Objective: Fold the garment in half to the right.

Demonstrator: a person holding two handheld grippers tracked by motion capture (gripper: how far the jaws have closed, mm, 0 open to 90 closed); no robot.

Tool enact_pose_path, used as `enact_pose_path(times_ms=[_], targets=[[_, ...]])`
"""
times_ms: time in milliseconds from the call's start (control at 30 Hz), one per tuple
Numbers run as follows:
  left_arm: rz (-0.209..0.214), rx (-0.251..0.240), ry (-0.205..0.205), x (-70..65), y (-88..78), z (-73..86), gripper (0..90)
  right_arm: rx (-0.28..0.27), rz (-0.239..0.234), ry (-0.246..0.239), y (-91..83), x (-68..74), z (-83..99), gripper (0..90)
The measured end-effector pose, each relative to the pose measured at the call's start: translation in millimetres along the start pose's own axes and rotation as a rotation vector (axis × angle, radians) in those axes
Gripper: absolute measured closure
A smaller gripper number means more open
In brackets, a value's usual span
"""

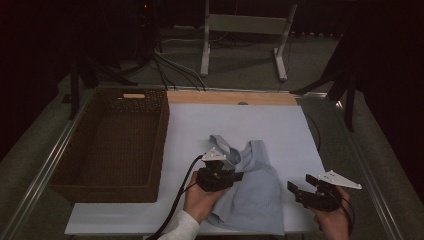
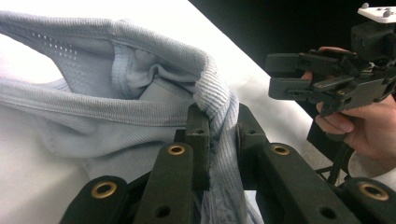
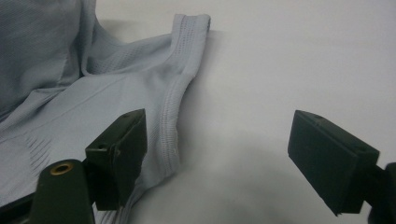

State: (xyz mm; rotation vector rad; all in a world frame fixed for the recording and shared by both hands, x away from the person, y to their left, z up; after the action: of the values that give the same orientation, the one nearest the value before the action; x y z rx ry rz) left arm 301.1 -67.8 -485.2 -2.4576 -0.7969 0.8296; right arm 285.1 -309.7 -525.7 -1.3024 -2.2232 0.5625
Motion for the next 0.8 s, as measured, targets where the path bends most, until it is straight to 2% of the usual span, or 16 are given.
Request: enact_pose_path(times_ms=[267, 800], targets=[[0.032, 0.000, -0.014, -8.8, 14.5, -0.8, 80.7, 0.001, -0.002, -0.002, 0.2, 0.7, 0.1, 20.0], [0.065, 0.025, 0.021, -28.9, 32.1, -1.4, 80.5, -0.002, -0.006, -0.006, 0.2, 1.7, 0.0, 20.0]])
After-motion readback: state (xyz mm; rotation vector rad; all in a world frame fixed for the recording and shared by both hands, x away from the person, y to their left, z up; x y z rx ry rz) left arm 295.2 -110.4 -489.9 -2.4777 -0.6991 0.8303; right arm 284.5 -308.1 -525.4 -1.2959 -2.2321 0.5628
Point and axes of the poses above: each handheld gripper's, and its own axes: y roughly forward along the jaws, z roughly out of its underside, x roughly to its left, the point moved 8 cm from there along y, roughly forward along the jaws, and after that the axes turned 6 degrees about -z, right-handed, at the moved point
